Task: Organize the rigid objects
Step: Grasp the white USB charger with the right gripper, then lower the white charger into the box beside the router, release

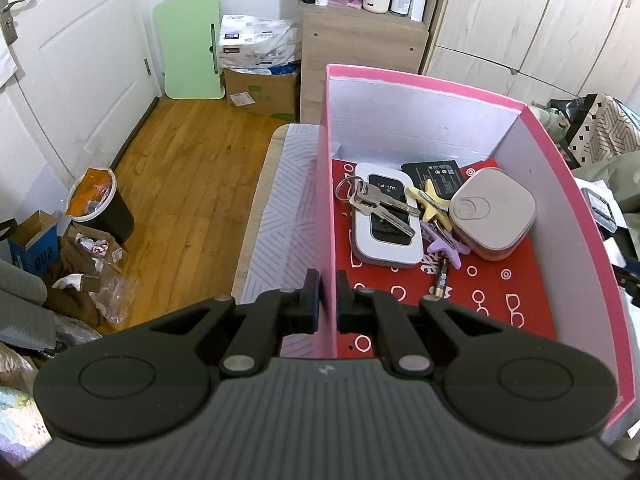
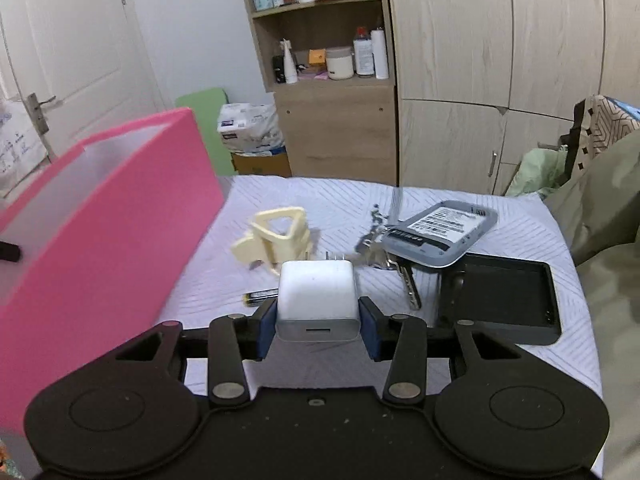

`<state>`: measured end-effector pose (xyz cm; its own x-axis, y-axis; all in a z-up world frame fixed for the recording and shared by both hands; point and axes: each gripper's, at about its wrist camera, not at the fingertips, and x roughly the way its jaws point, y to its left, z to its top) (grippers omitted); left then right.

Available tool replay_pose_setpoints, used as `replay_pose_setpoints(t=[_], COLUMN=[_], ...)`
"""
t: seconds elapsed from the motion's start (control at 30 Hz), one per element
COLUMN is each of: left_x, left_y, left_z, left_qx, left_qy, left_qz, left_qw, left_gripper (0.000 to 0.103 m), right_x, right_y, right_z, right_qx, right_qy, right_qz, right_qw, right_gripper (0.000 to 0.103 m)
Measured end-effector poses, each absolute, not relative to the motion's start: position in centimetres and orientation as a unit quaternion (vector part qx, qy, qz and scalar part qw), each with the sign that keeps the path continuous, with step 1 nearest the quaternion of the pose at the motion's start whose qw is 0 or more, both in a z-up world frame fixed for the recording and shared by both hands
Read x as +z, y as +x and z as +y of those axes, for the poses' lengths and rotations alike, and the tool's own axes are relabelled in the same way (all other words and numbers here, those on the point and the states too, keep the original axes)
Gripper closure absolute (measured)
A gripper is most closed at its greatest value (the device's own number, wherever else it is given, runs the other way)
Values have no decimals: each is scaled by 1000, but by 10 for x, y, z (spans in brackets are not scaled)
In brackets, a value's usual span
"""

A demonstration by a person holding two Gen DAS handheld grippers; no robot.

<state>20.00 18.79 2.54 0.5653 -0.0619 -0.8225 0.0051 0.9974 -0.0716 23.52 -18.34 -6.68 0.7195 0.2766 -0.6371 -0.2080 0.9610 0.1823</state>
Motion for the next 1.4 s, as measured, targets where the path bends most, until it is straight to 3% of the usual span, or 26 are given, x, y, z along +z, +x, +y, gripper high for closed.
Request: replay_pose_setpoints(t=[0.43,0.6,0.77,0.87,1.17,1.4], left_x=[25,26,27,27,25,25], left_y=[198,201,202,202,200,199], left_z=[190,192,183,183,190,188], left_qx=[-22,-23,-24,-24,-30,-34], left_qy=[-37,-46,-14,-14,-36,-27], left_qz=[461,471,472,470,463,463], left_qw=[886,881,881,882,885,885], left_gripper=[96,96,96,96,96,96], right_x=[-64,-27,27,35,-2,-20], right_y=[228,221,221,233,291,299], right_z=[-185,-172,-105,-59,39,72], right_qx=[143,186,323,378,468,495], right_qy=[91,84,-16,-87,-184,-256], right_qz=[366,335,278,282,414,414], right_qw=[915,920,905,878,759,720], right_gripper=[54,54,54,54,54,55])
